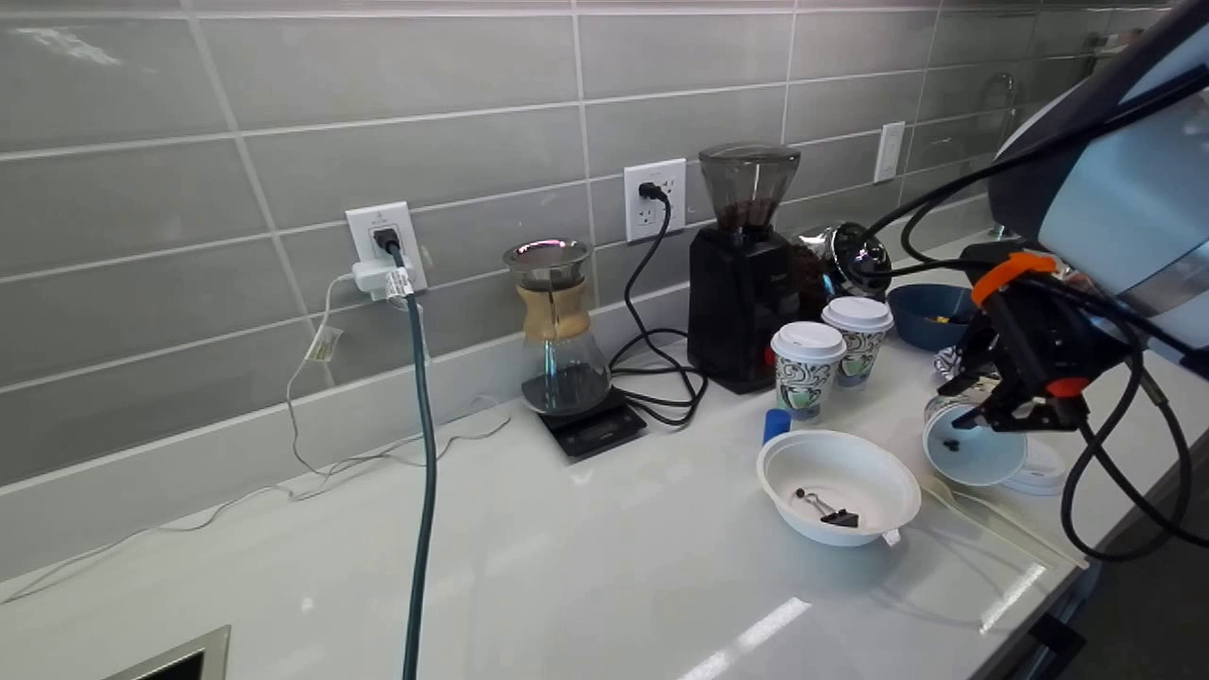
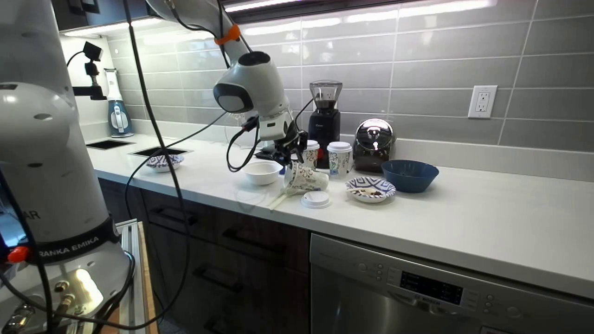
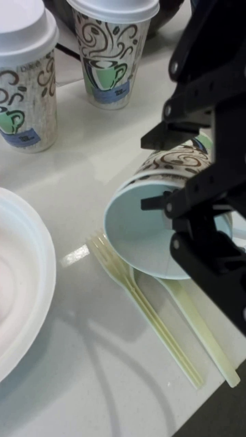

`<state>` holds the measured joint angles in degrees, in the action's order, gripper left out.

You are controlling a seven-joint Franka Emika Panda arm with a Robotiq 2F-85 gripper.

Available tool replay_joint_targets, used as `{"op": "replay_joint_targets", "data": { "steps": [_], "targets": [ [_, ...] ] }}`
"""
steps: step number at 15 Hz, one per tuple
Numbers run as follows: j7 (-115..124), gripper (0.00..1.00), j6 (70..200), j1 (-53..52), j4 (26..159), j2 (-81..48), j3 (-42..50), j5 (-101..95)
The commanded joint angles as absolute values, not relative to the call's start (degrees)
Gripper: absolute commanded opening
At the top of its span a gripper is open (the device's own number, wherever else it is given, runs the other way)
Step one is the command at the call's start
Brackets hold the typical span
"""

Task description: Pick up the white bowl and move it to the right side of the kitchen counter

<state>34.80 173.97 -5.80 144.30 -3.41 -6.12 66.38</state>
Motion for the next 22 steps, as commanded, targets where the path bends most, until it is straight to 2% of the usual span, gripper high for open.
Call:
{"op": "replay_joint_targets", "data": {
  "steps": [1, 2, 3, 8, 15, 18, 22],
  "targets": [
    [29.3, 0.10, 176.1, -5.6, 141.7, -5.4, -6.6, 71.1],
    [28.4, 0.02, 176.2, -5.6, 141.6, -5.4, -6.6, 71.3],
    [27.2, 0.01, 176.5, -5.7, 141.4, -5.2, -6.7, 71.6],
    [24.5, 0.01, 176.8, -6.6, 142.3, -3.4, -6.1, 65.5],
    [33.0, 0.01, 172.7, -7.2, 142.1, -4.0, -2.7, 37.4],
    [37.9, 0.01, 170.4, -10.6, 142.2, -4.2, 3.5, 23.5],
    [46.2, 0.01, 160.6, -19.5, 136.7, -4.0, 17.7, 4.9]
  ]
}}
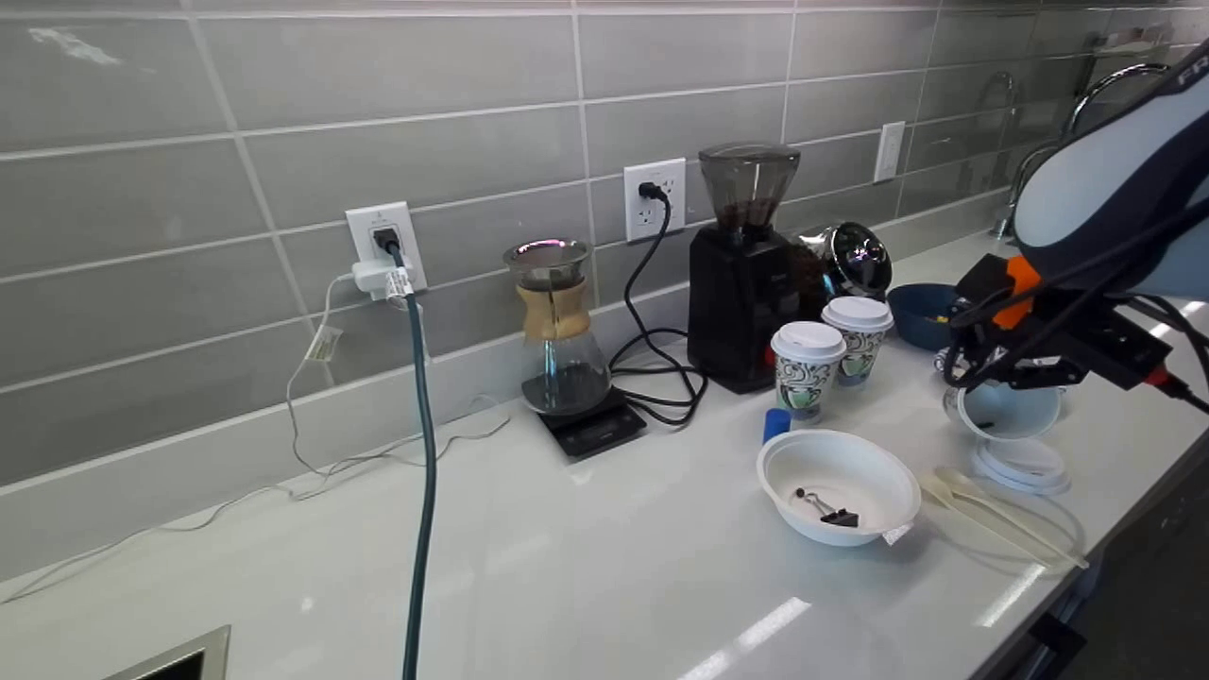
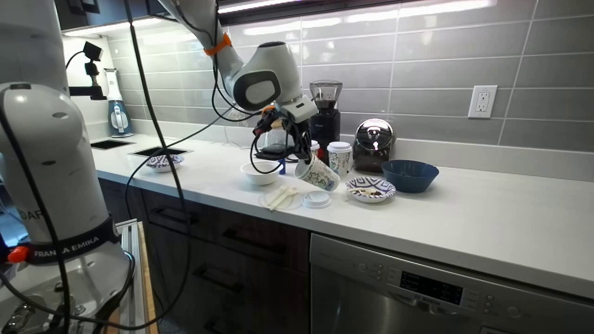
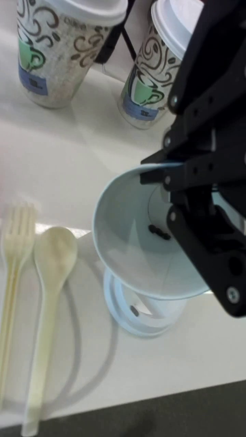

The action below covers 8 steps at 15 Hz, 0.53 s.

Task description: Pick up the white bowl and move it to the right side of the kitchen counter

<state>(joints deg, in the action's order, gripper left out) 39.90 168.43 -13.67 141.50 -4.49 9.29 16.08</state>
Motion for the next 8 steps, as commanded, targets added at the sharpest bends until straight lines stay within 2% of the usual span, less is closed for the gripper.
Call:
{"op": "replay_joint_targets", "data": {
  "steps": [1, 3, 4, 8],
  "targets": [
    [49.1, 0.01, 156.3, -20.7, 134.6, -3.0, 19.0, 0.1],
    [54.3, 0.01, 147.4, -21.2, 131.7, 0.2, 17.5, -8.2],
    [55.5, 0.01, 143.0, -15.3, 129.8, 0.7, 10.4, -10.5],
    [58.7, 0.01, 123.6, -12.2, 121.7, 0.8, 1.4, -13.3]
  ]
}}
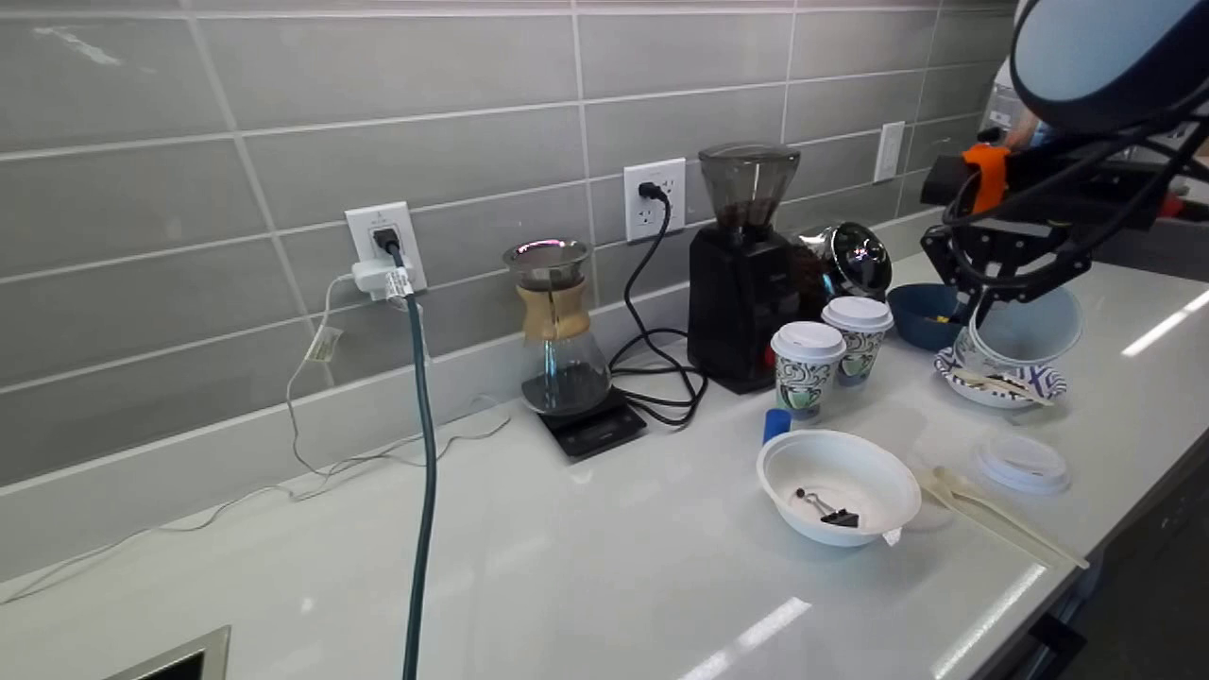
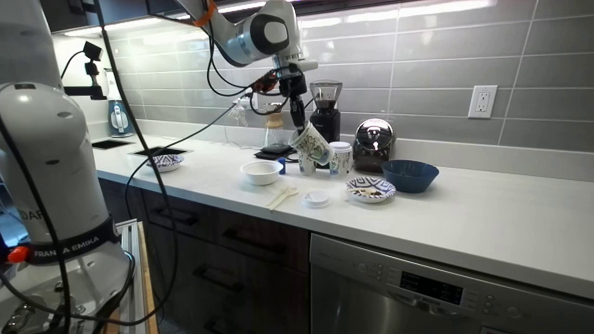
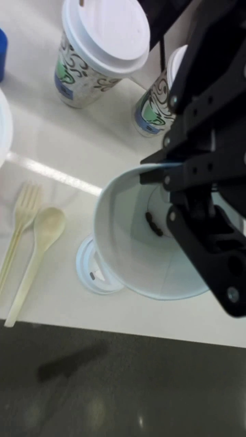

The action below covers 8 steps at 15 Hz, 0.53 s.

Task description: Pick up the white bowl and move it to the right side of the kitchen counter

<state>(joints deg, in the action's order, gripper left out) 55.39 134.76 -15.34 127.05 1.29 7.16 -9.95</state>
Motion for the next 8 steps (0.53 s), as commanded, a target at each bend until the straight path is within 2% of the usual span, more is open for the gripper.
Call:
{"op": "replay_joint_targets", "data": {
  "steps": [1, 5, 8],
  "targets": [
    [58.2, 0.01, 118.6, -11.6, 119.3, 0.2, -0.1, -12.9],
    [49.7, 0.01, 103.1, -9.8, 108.6, -3.7, -2.9, -6.2],
    [45.5, 0.01, 99.0, -8.6, 103.5, -8.4, -3.1, -2.8]
  ]
}}
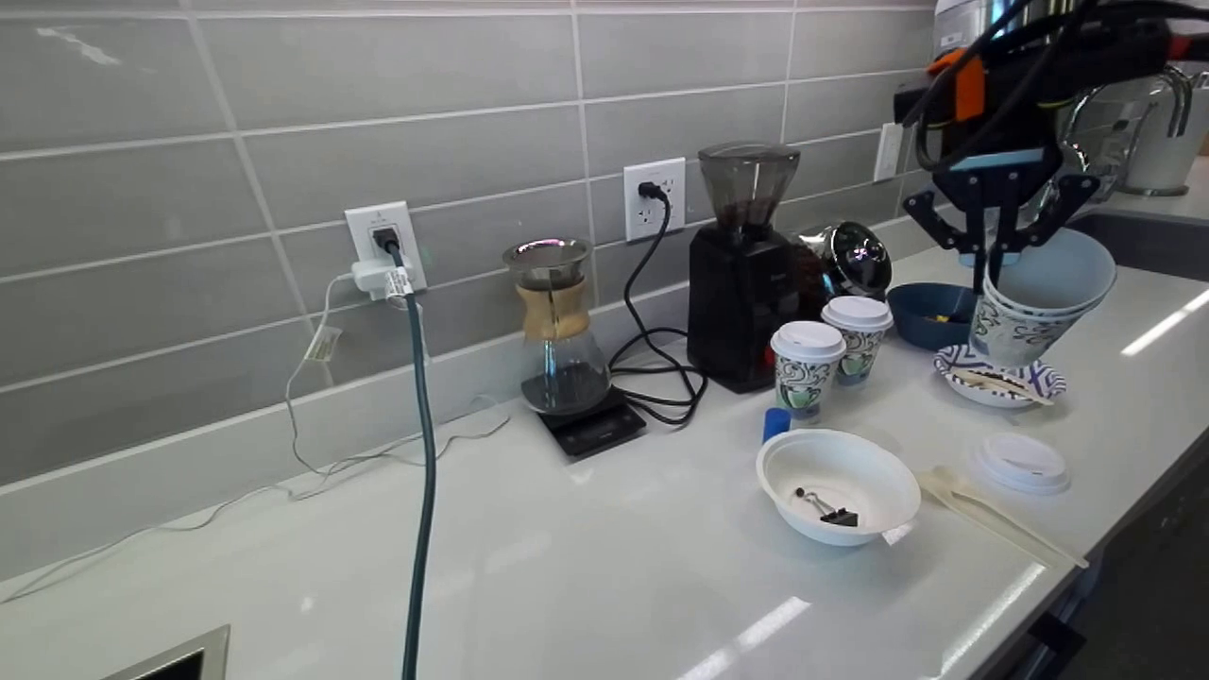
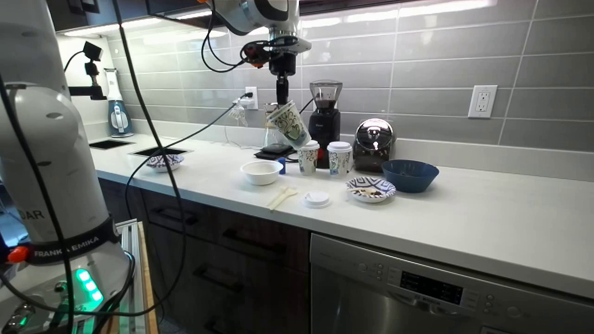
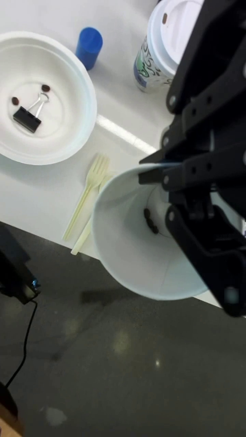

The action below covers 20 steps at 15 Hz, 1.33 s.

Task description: Pick up the white bowl and move it to the right side of the kitchen counter

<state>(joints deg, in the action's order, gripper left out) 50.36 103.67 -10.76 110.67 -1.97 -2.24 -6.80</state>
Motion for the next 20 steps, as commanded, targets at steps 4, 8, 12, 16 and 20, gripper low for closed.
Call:
{"op": "replay_joint_targets", "data": {
  "steps": [4, 8, 12, 16, 20],
  "targets": [
    [41.5, 0.01, 98.0, -7.3, 99.2, -15.8, -2.7, 2.3],
    [39.9, 0.01, 99.2, -6.8, 95.6, -22.3, -2.3, 4.9],
    [38.1, 0.01, 99.7, -6.4, 92.2, -26.4, -1.9, 7.6],
    [35.7, 0.01, 99.2, -5.8, 89.7, -28.4, -1.7, 9.2],
    [34.3, 0.36, 98.7, -5.3, 87.7, -29.9, -1.3, 10.1]
  ]
}}
